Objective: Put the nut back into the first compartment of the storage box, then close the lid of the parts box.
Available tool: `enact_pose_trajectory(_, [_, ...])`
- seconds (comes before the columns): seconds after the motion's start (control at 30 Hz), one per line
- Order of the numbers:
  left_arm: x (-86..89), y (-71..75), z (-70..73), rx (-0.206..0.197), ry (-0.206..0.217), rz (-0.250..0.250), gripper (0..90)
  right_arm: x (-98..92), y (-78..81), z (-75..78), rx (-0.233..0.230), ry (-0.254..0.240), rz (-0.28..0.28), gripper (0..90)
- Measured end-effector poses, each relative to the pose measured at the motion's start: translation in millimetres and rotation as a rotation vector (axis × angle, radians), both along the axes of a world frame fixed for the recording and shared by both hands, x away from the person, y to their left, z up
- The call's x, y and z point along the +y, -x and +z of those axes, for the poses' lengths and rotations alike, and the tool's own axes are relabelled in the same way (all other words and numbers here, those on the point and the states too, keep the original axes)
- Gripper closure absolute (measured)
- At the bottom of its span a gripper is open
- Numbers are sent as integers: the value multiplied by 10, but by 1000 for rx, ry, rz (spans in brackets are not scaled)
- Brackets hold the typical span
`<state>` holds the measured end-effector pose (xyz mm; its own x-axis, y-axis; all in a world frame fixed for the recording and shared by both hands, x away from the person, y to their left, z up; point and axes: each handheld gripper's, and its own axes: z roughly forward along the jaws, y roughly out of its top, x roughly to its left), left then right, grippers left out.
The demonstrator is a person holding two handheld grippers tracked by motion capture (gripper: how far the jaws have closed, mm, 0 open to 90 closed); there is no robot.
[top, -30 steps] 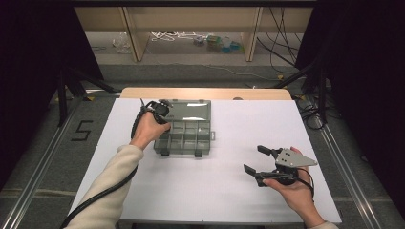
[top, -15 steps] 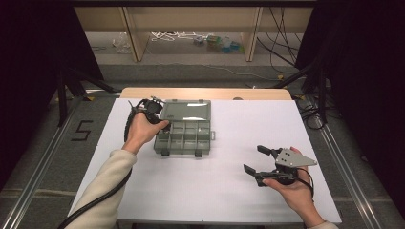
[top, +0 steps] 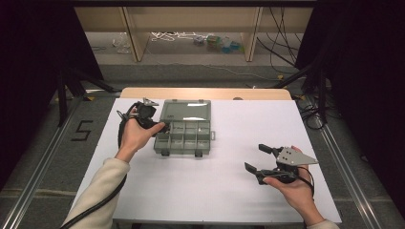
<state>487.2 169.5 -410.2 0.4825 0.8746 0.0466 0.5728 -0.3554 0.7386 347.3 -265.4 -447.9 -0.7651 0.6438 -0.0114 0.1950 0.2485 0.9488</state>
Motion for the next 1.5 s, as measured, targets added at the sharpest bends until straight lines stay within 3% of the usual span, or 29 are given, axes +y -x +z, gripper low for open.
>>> enact_pose_trajectory(0.03, [0, 14, -3, -9, 7, 1, 212, 20, -30, -21, -46, -36, 5, 157])
enact_pose_trajectory(0.17, [35, 49, 13, -17, 5, -7, 218, 26, -19, -4, -45, -21, -6, 157])
enact_pose_trajectory(0.23, [62, 54, 25, -19, 0, -6, 223, 23, -11, 10, -19, -5, 3, 157])
enact_pose_trajectory(0.27, [72, 46, 22, -26, 10, -2, 228, 30, -25, 4, -39, -19, 4, 157])
enact_pose_trajectory(0.3, [86, 34, 30, -18, 1, -2, 234, 34, -17, 7, -21, -20, -2, 157])
enact_pose_trajectory(0.33, [85, 24, 24, -20, 13, 8, 240, 37, -32, 2, -45, -23, -10, 158])
enact_pose_trajectory(0.4, [99, -29, 25, -17, 20, 21, 254, 34, -34, 3, -38, -22, -5, 158])
enact_pose_trajectory(0.53, [97, -152, 44, -1, 44, 55, 276, 34, -54, -3, -48, -41, 4, 157])
enact_pose_trajectory(0.57, [94, -177, 48, 5, 48, 60, 278, 17, -49, 12, -37, -21, -2, 158])
enact_pose_trajectory(0.67, [88, -281, 53, 35, 64, 92, 290, 15, -62, 10, -41, -27, 0, 158])
enact_pose_trajectory(0.8, [81, -386, 70, 51, 60, 111, 310, 15, -67, 9, -46, -29, 2, 158])
enact_pose_trajectory(0.97, [46, -426, 64, 75, 58, 120, 317, 36, -40, 24, -48, -16, -2, 158])
enact_pose_trajectory(1.07, [37, -421, 38, 68, 75, 122, 320, 44, -34, 40, -54, -18, -5, 158])
enact_pose_trajectory(1.17, [51, -426, 26, 72, 64, 125, 323, 51, -29, 32, -51, -19, -3, 158])
enact_pose_trajectory(1.2, [57, -427, 40, 96, 55, 132, 325, 51, -30, 30, -51, -17, 1, 158])
enact_pose_trajectory(1.27, [68, -448, 23, 76, 61, 134, 333, 50, -32, 29, -51, -15, 2, 158])
enact_pose_trajectory(1.37, [69, -479, 10, 82, 54, 141, 343, 47, -30, 26, -35, -25, 3, 158])
enact_pose_trajectory(1.5, [69, -561, -26, 103, 51, 159, 355, 43, -36, 22, -48, -20, 1, 158])
